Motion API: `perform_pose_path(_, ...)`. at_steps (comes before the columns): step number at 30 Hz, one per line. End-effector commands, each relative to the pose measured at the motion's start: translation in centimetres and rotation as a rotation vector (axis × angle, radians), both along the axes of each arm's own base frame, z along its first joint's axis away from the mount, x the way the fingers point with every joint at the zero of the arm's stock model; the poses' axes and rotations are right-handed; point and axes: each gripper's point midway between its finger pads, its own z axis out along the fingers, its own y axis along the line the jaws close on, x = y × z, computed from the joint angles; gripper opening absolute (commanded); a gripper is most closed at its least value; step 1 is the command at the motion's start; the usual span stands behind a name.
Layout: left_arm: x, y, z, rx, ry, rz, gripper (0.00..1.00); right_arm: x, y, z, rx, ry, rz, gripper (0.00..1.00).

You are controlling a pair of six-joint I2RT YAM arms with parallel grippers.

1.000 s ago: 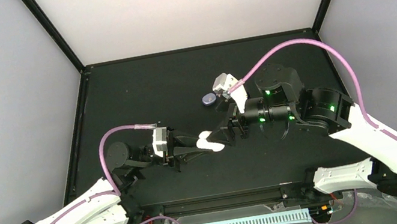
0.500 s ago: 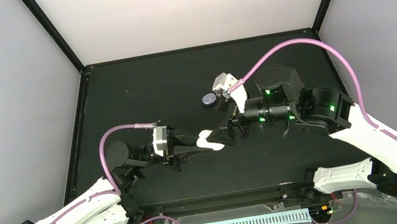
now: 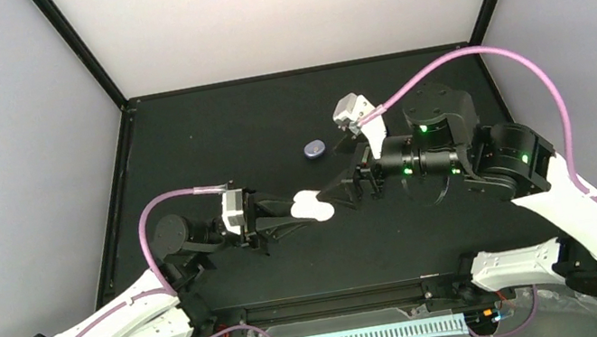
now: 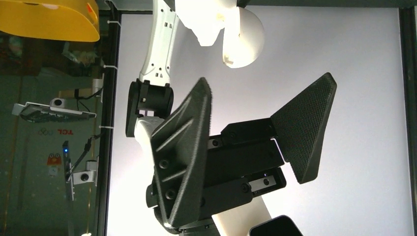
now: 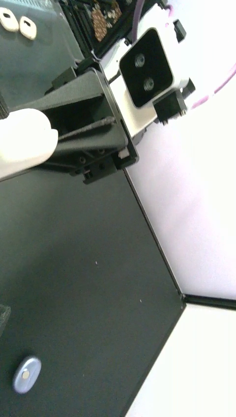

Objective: Insert the wireless bluetooth earbuds into the charging case
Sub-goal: Close the charging case.

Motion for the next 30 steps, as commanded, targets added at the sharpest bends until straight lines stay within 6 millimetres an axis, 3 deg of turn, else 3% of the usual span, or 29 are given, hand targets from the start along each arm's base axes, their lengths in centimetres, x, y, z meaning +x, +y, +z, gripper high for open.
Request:
perform_pose_path(1, -0.6, 0.8, 1.6, -0.049, -0.052, 0.014, 0.02, 1.3, -1.4, 0.3, 0.003, -0.027, -0.090, 0.97)
perform_pose_path(5, -1.1, 0.9, 1.8, -0.052, -0.062, -0.014, 0.02, 3.2, -2.2, -0.8, -0.008, -0.013, -0.183, 0.97)
perform_pose_path(13, -1.9, 1.2, 1.6, -0.044, -0.069, -0.050, 0.01, 3.8, -1.8, -2.4, -0.033, 0.023, -0.188, 0.97)
perform_pose_path(17, -1.9, 1.3, 1.9, -0.053, -0.069, -0.044, 0.02, 2.6, -0.4, -3.7, -0.062, 0.057, -0.080, 0.95)
perform_pose_path(23, -0.9, 1.0, 1.8, -0.049, -0.034, -0.007, 0.02, -0.2, 0.4, -3.4, -0.030, 0.072, 0.086, 0.94)
perform_pose_path(30, -0.1, 0.4, 1.7, -0.041, -0.009, 0.005, 0.01, -0.8, 0.3, -3.4, -0.018, 0.062, 0.115, 0.94)
